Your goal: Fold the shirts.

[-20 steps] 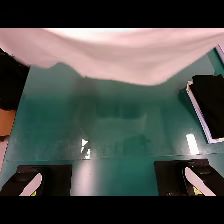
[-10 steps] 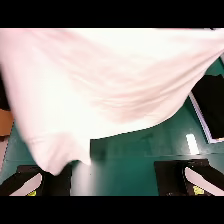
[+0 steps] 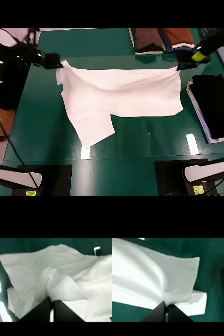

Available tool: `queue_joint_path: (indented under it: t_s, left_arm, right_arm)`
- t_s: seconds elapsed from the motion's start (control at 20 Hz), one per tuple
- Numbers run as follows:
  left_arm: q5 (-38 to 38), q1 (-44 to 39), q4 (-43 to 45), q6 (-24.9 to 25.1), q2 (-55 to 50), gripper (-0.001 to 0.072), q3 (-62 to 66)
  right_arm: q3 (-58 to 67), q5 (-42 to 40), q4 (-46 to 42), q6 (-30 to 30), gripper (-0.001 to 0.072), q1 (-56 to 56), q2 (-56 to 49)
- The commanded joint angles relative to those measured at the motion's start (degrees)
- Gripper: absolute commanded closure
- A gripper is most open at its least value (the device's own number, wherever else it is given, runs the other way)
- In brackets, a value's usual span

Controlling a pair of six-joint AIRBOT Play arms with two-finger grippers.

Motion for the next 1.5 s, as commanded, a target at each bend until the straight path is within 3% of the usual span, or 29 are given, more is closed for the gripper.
queue_joint_path:
  t_s: [0.0, 0.05, 0.1, 0.15, 0.35, 0.7, 0.9, 1.1, 1.45]
  left_arm:
    - [2.0, 0.1, -0.2, 0.2, -4.0, 0.0651, -0.4]
    - [1.7, 0.5, -0.2, -0.3, -4.0, 0.038, -0.1]
    - [0.6, 1.2, -0.2, -1.5, -3.9, 0.0196, 0.2]
    - [-1.9, 2.3, -0.3, -2.8, -3.9, 0.0227, 0.8]
    - [-9.4, 7.2, 0.3, -3.0, -0.4, 0.0228, 0.0]
    - [-0.3, 8.3, 2.7, -3.9, 17.7, 0.0228, -30.4]
    - [2.2, 8.1, 2.2, -4.9, 23.9, 0.0228, -42.7]
    - [3.4, 8.0, -0.7, -5.5, 25.0, 0.0228, -45.2]
    - [5.5, 3.9, -2.6, -6.4, 25.0, 0.0228, -45.2]
  right_arm:
    - [0.1, -6.3, 0.5, 0.3, 0.0565, 0.2, -7.0]
    - [0.1, -8.1, 0.5, 0.3, 0.0324, 0.2, -7.1]
    - [0.1, -9.1, 0.5, 0.2, 0.0282, 0.2, -7.0]
    - [0.1, -9.2, 0.5, -0.6, 0.0282, -0.4, -6.4]
    - [-2.1, -3.5, 0.5, -4.5, 0.0283, -4.6, -2.5]
    - [-40.6, -13.6, 0.9, -5.0, 0.028, -19.5, 15.4]
    - [-55.4, -20.6, 12.7, -8.1, 0.0253, -30.2, 18.3]
    - [-61.4, -27.4, 17.9, -9.3, 0.0254, -32.8, 18.3]
    - [-60.2, -33.6, 18.4, -10.0, 0.0258, -24.7, 15.2]
